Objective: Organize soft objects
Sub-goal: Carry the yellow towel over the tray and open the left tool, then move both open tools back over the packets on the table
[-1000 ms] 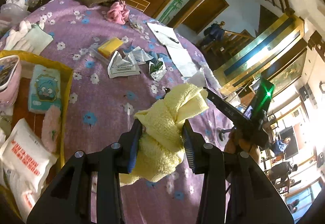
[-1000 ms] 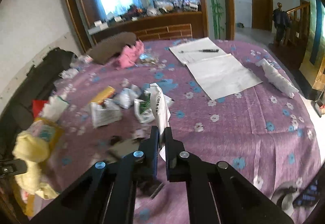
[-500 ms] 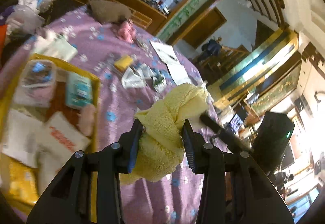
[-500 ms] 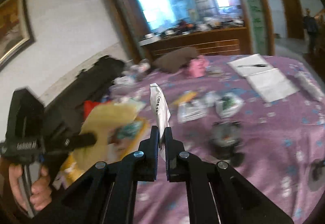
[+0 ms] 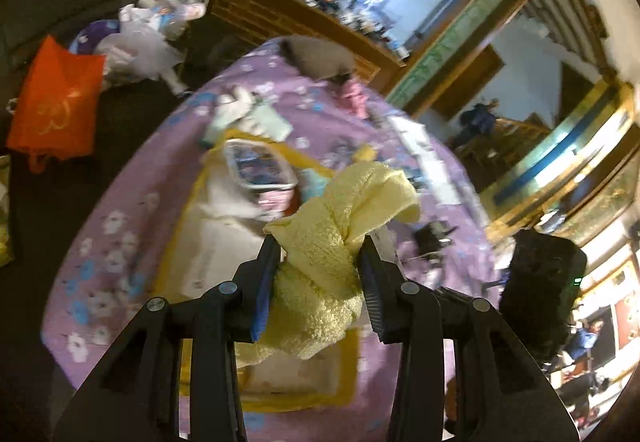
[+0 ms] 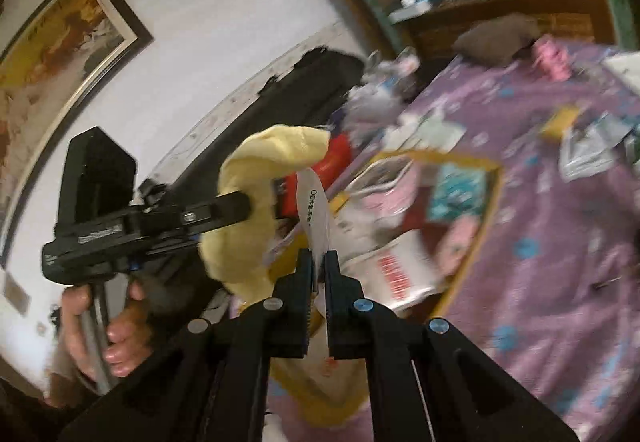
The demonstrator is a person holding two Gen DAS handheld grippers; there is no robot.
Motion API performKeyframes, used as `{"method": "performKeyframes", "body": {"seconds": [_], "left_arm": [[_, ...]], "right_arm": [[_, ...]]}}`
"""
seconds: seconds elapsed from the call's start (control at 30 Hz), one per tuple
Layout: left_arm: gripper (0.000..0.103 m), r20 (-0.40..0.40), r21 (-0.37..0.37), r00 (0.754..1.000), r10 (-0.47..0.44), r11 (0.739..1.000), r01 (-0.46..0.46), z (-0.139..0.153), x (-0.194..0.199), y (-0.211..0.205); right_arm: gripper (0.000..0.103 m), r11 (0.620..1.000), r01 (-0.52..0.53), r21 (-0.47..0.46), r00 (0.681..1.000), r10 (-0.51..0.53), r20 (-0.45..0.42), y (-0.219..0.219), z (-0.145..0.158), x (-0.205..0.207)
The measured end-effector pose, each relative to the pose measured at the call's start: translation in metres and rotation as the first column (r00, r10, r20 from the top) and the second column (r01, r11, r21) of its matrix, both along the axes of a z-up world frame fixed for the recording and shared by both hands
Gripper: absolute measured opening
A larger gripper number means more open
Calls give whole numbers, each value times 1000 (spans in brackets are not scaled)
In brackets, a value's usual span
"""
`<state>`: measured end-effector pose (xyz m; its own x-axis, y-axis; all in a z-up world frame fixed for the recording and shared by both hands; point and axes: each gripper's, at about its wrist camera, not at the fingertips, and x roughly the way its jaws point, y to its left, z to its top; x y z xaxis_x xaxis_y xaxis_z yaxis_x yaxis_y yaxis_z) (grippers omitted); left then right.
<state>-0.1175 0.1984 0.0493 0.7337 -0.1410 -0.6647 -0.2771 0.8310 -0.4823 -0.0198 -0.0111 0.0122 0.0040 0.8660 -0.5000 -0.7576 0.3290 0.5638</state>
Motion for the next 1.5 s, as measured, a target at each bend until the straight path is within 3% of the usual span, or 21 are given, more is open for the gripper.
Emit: {"method": "performKeyframes", "body": {"seconds": [0.1,0.23,0.47,0.6,0.67,0.77,0.8,0.83,0.93,1.07,1.17,1.27,1.5], "left_arm": [[39,-59,42,998,17,999,-15,-20,6,6],[39,-89,19,996,17,1000,-15,-42,14,14],[39,-111,25,994,14,1000,-11,-60,36,13],[40,-108,-61,994,-7,998,0,-71,39,15],[56,-72,-126,997,-37,992,28,-72,38,14],[79,-11,-230,1000,-28,973,25,-72,31,17],[80,10,-280,1000,-20,960,21,-74,27,20],[80,17,-306,1000,-14,952,18,-75,26,21],[80,38,-350,999,27,937,-13,-71,17,26],[80,179,-218,976,125,972,-84,-36,-9,16],[80,243,-129,965,93,990,-63,-11,-10,-6],[80,231,-56,972,37,998,-25,3,7,-34],[80,171,17,976,-138,990,137,14,68,-94]], "right_arm": [[3,1000,-23,-18,998,22,-57,14,-19,5],[3,998,-36,-46,991,29,-130,20,-39,19],[7,999,-4,-51,986,-5,-165,13,-43,28],[9,996,20,-88,986,-34,-165,6,-44,29],[15,989,50,-139,989,-68,-130,2,-42,27],[40,986,80,-148,994,-90,-60,-7,-35,20],[54,987,85,-138,995,-91,-40,-11,-32,17],[62,988,87,-125,996,-90,-22,-14,-30,14],[64,990,69,-124,998,-67,19,-20,-24,7],[64,994,33,-106,998,-28,47,-25,-17,2],[64,995,49,-83,996,-43,79,-37,-8,3],[64,993,100,-70,990,-93,103,-52,2,13],[65,976,216,-29,963,-209,168,-105,27,53]]}}
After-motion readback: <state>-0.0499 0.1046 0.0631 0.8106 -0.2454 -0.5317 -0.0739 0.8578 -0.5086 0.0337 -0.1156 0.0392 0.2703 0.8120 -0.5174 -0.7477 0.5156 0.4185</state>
